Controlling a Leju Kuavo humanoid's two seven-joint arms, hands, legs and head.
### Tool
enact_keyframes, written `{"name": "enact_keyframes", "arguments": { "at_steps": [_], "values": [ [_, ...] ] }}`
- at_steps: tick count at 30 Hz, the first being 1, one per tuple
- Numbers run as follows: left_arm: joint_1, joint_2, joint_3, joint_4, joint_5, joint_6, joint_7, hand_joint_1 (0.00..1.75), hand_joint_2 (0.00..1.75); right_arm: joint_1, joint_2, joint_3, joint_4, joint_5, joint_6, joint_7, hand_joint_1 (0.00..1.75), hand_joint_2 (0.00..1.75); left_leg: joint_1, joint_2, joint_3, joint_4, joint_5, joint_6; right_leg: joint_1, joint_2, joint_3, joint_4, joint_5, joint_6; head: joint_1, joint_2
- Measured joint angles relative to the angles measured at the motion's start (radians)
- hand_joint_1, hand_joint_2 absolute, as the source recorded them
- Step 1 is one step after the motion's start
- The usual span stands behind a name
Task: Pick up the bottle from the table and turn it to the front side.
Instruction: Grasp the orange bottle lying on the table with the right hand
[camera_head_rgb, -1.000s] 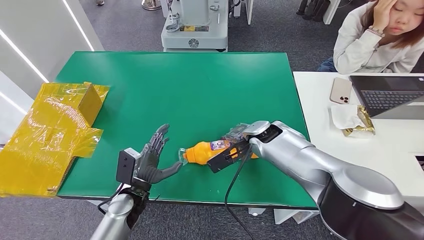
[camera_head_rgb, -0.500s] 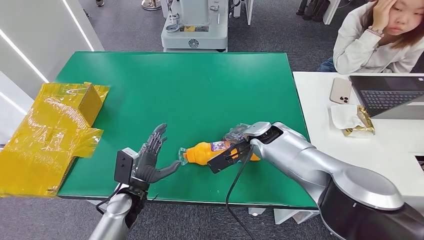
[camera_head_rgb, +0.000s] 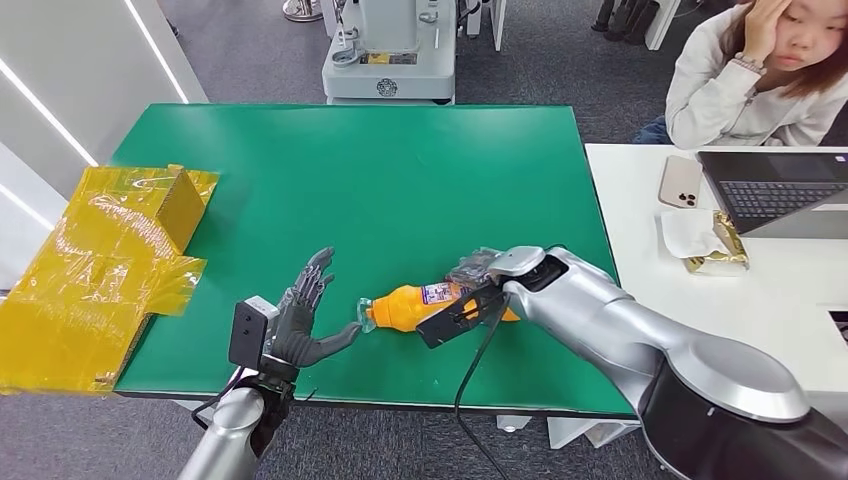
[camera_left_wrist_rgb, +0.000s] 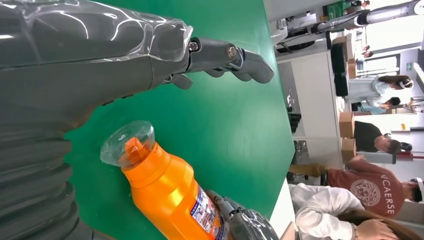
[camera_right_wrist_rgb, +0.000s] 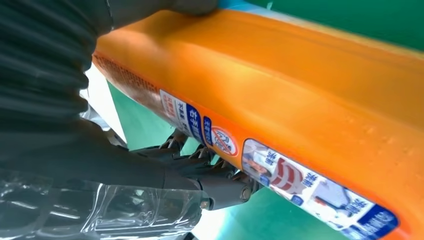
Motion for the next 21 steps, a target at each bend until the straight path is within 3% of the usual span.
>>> {"name": "enact_keyframes", "arguments": {
  "at_steps": [5, 9, 21],
  "values": [
    [0.01, 0.001, 0.003, 0.0, 0.001, 0.0, -0.005, 0.0, 1.75, 0.085, -0.036, -0.124, -0.009, -0.171, -0.197, -0.113, 1.75, 1.75, 0.0, 0.0, 0.001, 0.0, 0.0, 0.0, 0.0, 0.0, 0.002, 0.0, 0.0, 0.0, 0.0, 0.0],
    [0.02, 0.004, 0.007, -0.006, 0.002, 0.01, -0.009, 0.0, 1.75, 0.191, -0.073, -0.266, -0.05, -0.213, -0.317, -0.189, 1.75, 1.75, 0.0, 0.0, 0.002, 0.0, 0.0, 0.0, 0.0, 0.0, 0.002, -0.001, 0.0, 0.0, 0.0, 0.0],
    [0.06, 0.006, 0.021, -0.063, 0.002, 0.033, -0.009, 0.0, 1.75, 0.42, -0.134, -0.573, -0.23, -0.219, -0.375, -0.246, 1.75, 1.75, 0.0, 0.0, 0.001, 0.0, -0.001, -0.001, 0.0, 0.0, 0.002, -0.001, -0.001, 0.0, 0.0, 0.0]
  ]
}}
